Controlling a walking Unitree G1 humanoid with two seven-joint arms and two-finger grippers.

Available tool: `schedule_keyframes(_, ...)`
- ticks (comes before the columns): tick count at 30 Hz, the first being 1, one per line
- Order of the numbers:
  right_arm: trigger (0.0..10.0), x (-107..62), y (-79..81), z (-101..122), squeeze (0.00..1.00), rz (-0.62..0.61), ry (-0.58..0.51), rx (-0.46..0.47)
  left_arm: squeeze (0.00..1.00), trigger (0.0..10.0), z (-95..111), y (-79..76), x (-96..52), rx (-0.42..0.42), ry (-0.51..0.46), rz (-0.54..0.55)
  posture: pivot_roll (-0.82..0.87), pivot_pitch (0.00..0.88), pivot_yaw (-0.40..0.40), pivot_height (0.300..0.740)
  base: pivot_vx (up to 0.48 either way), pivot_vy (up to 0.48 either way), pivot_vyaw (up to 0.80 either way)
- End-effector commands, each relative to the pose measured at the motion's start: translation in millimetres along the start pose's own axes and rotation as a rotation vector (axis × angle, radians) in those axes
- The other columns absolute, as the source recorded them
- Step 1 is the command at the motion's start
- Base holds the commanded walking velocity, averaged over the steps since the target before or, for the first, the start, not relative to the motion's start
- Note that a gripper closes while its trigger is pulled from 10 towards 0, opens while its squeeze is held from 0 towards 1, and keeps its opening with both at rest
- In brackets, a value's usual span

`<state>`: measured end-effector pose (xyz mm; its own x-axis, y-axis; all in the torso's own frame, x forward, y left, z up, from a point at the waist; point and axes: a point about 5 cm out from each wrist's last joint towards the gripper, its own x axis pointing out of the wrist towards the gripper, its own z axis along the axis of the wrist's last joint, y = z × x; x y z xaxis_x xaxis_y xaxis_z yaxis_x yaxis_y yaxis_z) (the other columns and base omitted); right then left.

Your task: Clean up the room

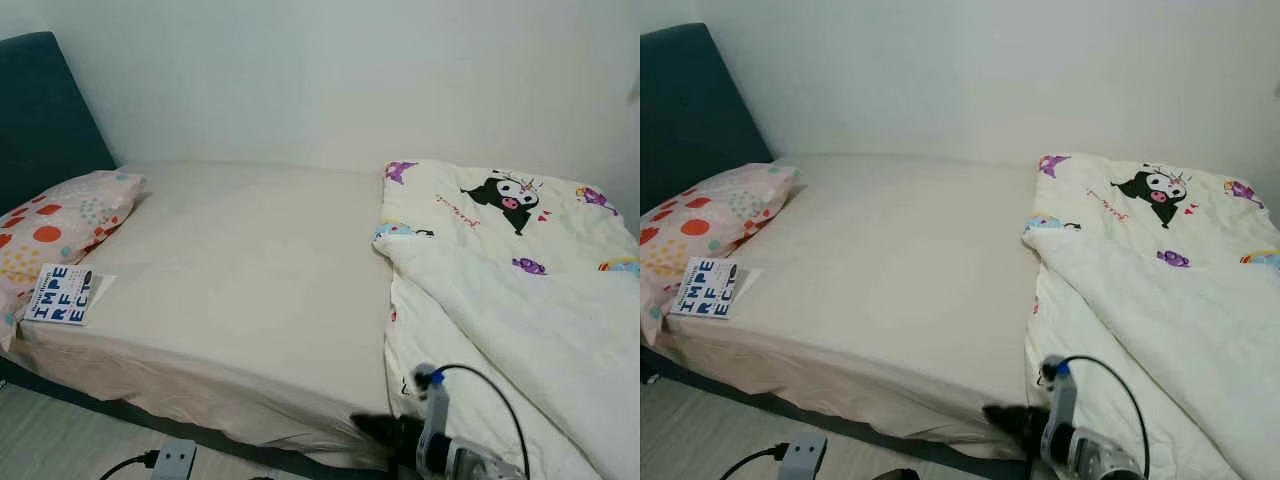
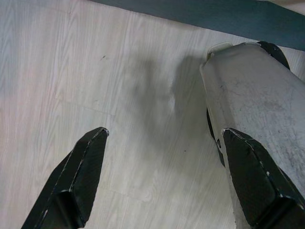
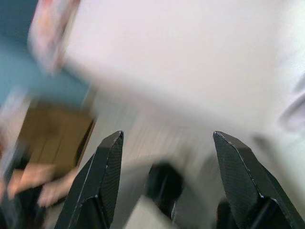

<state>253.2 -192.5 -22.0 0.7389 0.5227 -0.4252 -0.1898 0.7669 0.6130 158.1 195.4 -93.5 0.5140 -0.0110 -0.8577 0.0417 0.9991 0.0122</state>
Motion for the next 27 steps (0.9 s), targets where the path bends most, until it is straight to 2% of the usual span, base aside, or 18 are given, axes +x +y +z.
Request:
schedule_keyframes(1,10.0,0.6,-2.2,8,0.0,-0.049,-0.067,0.025,0.0,10.0,-5,-7.6,0.6,0.017,0.032,-0.024,-0.15,0.0,0.07,0.605,0.0,0.0,0.0)
schedule_keyframes(2,10.0,-2.1,-8.8,11,0.0,-0.132,-0.113,0.067,0.0,10.0,-3,-9.3,1.1,0.008,0.03,-0.025,-0.16,0.0,0.07,0.605,0.0,0.0,0.0)
schedule_keyframes(7,10.0,-3.4,-12.0,8,0.0,-0.186,-0.118,0.076,0.0,10.0,-3,-11.4,1.6,0.01,0.037,-0.029,-0.16,0.0,0.069,0.605,0.0,0.0,0.0)
schedule_keyframes(11,10.0,-3.9,-13.1,-3,0.0,-0.223,-0.075,0.059,0.0,10.0,-3,-12.5,1.7,0.018,0.044,-0.027,-0.16,0.0,0.068,0.605,0.0,0.0,0.0)
schedule_keyframes(13,10.0,-6.0,-14.4,-19,0.0,-0.262,-0.019,0.038,0.0,10.0,-4,-13.3,1.8,0.022,0.047,-0.025,-0.16,0.0,0.063,0.61,0.0,0.0,0.0)
schedule_keyframes(15,10.0,-7.4,-15.6,-25,0.0,-0.288,0.001,0.036,0.0,10.0,-3,-13.6,1.9,0.022,0.046,-0.024,-0.16,0.0,0.062,0.615,0.0,0.0,0.0)
schedule_keyframes(16,10.0,-10.2,-17.1,-36,0.0,-0.321,0.035,0.04,0.0,10.0,-4,-14.0,1.9,0.022,0.046,-0.024,-0.16,0.0,0.06,0.624,0.0,0.0,0.0)
schedule_keyframes(27,10.0,-14.4,-17.1,-58,0.0,-0.357,0.099,0.045,0.0,10.0,-4,-14.9,2.0,0.032,0.051,-0.024,-0.16,0.0,0.061,0.663,0.0,0.0,0.0)
